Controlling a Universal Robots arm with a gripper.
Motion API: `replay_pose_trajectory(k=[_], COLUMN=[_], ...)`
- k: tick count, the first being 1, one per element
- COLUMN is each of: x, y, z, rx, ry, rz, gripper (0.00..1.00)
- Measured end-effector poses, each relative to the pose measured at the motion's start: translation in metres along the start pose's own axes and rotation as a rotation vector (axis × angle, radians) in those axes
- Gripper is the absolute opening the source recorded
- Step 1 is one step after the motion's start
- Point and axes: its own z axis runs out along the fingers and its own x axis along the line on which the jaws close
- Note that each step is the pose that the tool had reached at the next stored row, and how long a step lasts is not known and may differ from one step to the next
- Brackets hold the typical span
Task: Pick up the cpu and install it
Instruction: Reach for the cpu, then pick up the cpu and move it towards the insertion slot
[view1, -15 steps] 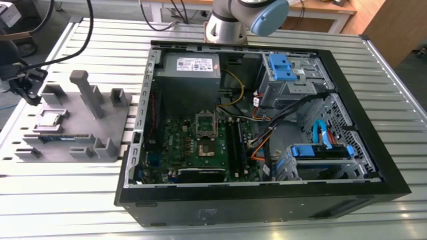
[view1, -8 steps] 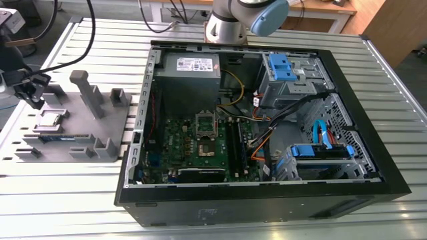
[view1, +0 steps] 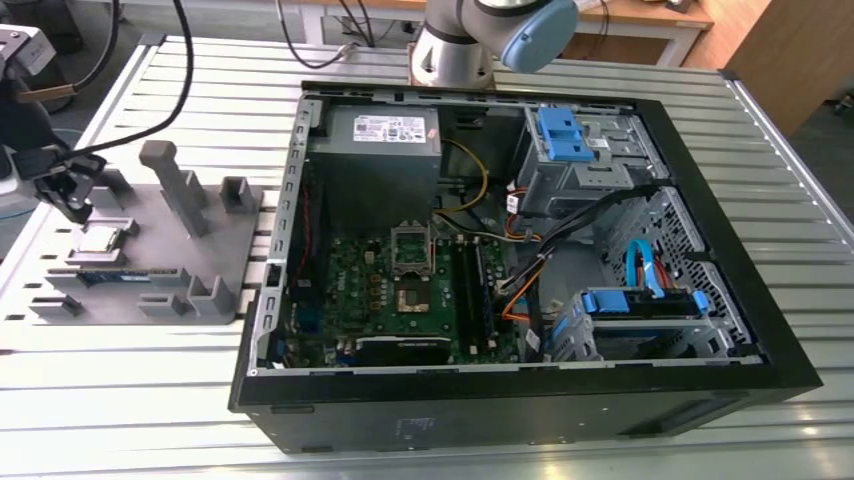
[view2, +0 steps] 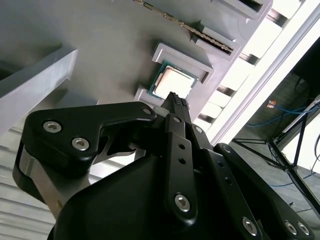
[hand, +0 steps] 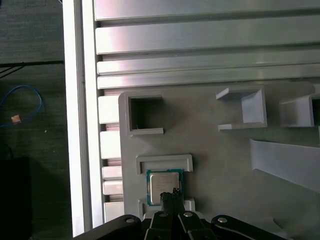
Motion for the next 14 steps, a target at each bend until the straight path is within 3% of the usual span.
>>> replay_pose_trajectory(k=[6,14], x=[0.0013,0.0014], y=[-0.0003,-0.0004], z=[0.0041,0.0044], rx=[0.0000,0.0000], ry=[0.0000,-0.0001], rz=[0.000,0.000], gripper=[0.11,0.11])
